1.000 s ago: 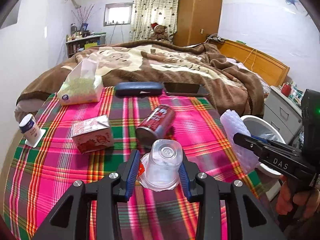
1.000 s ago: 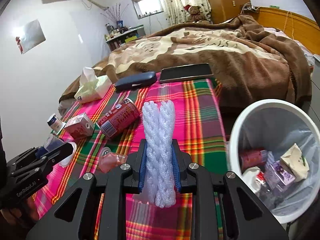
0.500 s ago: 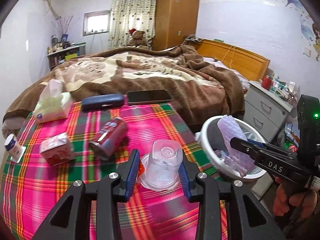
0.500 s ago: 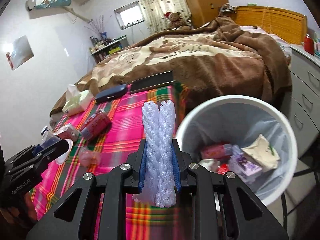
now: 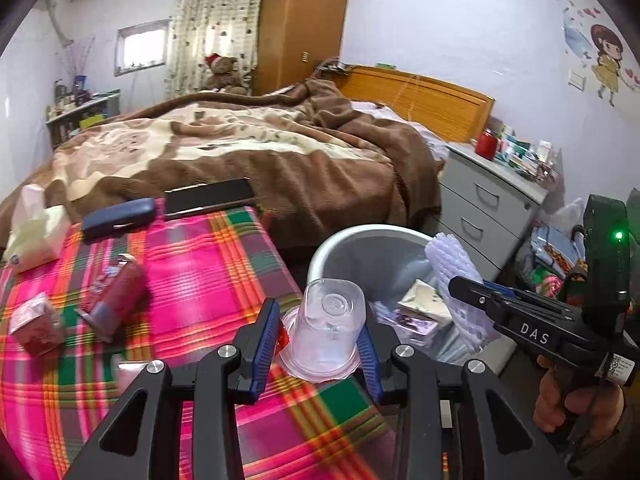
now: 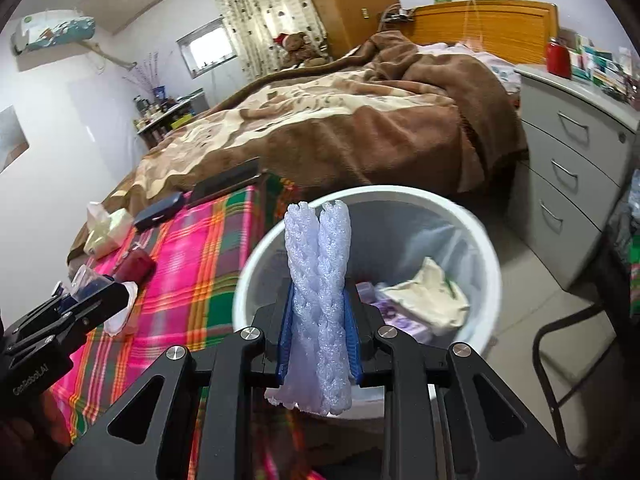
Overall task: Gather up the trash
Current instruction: 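Carry the plastic cup and foam sleeves over the wastebasket and open both tools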
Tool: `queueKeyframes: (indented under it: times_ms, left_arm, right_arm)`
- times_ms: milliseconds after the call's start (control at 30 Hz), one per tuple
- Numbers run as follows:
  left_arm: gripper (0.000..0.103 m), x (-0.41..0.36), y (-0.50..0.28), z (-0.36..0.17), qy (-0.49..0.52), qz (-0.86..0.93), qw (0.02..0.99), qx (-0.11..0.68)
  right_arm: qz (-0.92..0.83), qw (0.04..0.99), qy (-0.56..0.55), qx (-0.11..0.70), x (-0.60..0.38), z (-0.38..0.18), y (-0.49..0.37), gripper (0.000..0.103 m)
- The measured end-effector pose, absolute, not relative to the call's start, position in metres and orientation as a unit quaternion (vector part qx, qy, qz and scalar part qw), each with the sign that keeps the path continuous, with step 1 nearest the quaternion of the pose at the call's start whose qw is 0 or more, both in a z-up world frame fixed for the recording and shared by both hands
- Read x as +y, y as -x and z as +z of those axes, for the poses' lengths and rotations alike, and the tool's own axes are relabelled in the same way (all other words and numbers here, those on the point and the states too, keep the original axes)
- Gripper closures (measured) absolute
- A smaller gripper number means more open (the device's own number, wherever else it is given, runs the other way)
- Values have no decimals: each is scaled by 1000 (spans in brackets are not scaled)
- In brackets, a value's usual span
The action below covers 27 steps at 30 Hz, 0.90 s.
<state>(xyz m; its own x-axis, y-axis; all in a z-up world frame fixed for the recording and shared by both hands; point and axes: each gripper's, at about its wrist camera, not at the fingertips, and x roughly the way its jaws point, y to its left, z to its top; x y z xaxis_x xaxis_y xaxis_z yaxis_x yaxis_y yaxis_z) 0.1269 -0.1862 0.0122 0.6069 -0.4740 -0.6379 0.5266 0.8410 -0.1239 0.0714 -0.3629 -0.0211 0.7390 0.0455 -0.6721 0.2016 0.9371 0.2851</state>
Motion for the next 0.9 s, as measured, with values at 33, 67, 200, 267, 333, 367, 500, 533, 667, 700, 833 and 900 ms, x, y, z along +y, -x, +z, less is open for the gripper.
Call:
queueKeyframes:
  times_ms: [33, 67, 200, 267, 333, 367, 500, 533, 667, 700, 833, 900]
  left_arm:
    - [65, -194, -127, 10, -39, -285, 893, 347]
    - [65, -199, -127, 9, -39, -289, 890, 349]
    - [65, -224, -128, 5, -53, -301, 885, 351]
    - [65, -232, -130, 2, -52, -307, 881, 356]
    - [65, -240, -132, 1, -54, -310, 880, 356]
    - [65, -245, -133, -1, -56, -312, 879, 357]
    - [65, -259, -137, -5, -66, -313, 877, 357]
    - [65, -262, -137, -7, -69, -314, 877, 358]
    - [65, -272, -145, -12, -64, -319, 871, 367]
    - [65, -273, -146, -13, -62, -319, 871, 369]
    - [58, -275, -155, -17, -47, -318, 869, 377]
    - [44, -275, -156, -18, -51, -311, 872, 374]
  right_arm:
    - [-44, 915, -172, 362, -366, -23, -72, 80]
    - [-48, 914, -172, 365, -369, -25, -72, 80]
    - [-60, 909, -172, 376, -381, -32, -74, 80]
    - [-65, 908, -171, 378, -387, -34, -73, 80]
    - [-69, 907, -168, 381, -392, -35, -73, 80]
    - [-72, 906, -167, 383, -394, -37, -75, 79]
    - [-74, 903, -166, 390, -401, -42, -77, 79]
    - [-77, 902, -164, 391, -402, -43, -78, 79]
    - [-75, 900, -158, 399, -405, -47, -84, 79]
    - [-77, 900, -154, 400, -407, -48, -85, 79]
    - [-73, 899, -151, 405, -410, -50, -87, 77]
    - [-74, 898, -150, 407, -411, -51, -87, 76]
